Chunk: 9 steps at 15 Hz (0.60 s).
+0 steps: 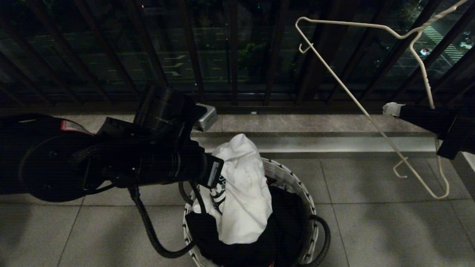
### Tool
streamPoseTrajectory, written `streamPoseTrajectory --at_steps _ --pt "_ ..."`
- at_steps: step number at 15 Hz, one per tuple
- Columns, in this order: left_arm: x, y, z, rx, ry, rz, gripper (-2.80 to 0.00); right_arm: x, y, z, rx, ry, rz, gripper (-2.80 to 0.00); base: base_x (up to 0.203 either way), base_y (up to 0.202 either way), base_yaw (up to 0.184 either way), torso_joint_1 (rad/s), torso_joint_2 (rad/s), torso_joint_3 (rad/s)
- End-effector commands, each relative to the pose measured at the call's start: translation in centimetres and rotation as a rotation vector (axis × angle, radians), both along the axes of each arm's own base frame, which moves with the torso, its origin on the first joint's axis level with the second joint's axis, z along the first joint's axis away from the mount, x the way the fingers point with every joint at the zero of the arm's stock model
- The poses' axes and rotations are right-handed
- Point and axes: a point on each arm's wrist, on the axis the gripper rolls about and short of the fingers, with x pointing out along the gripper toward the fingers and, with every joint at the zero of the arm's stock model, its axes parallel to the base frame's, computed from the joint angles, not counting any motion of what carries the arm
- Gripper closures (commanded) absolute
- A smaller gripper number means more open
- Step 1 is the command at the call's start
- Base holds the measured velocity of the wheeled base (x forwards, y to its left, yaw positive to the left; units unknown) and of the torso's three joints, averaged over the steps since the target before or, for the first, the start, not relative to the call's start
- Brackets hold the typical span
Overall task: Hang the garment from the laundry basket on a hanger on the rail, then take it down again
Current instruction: Pick up clothes from the basket
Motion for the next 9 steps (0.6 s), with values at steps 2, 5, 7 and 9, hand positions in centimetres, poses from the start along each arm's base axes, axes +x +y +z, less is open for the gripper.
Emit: streamPoseTrajectory --at_steps 2,5,7,9 --pt "-2.0 0.4 0.4 0.075 0.032 -0.058 0.0 0.0 0.0 0.0 -0.001 -0.002 0.003 0.0 0.0 0.0 0.0 0.0 0.0 0.0" --pt "-1.8 -1.6 -1.7 0.126 0.093 -0.102 0.0 0.1 0.0 -0.1 -0.002 0.0 0.002 0.0 0.0 0.0 0.0 0.0 0.0 0.0" --pt "-1.4 -2.8 -3.5 0.168 0.138 -0.117 0.0 0.1 0.0 0.0 -0.001 -0.002 0.002 0.0 0.0 0.0 0.0 0.0 0.0 0.0" --pt "-1.1 -3.2 -4.8 0.212 0.172 -0.119 0.0 0.1 0.0 0.0 0.0 -0.002 0.002 0.0 0.0 0.0 0.0 0.0 0.0 0.0"
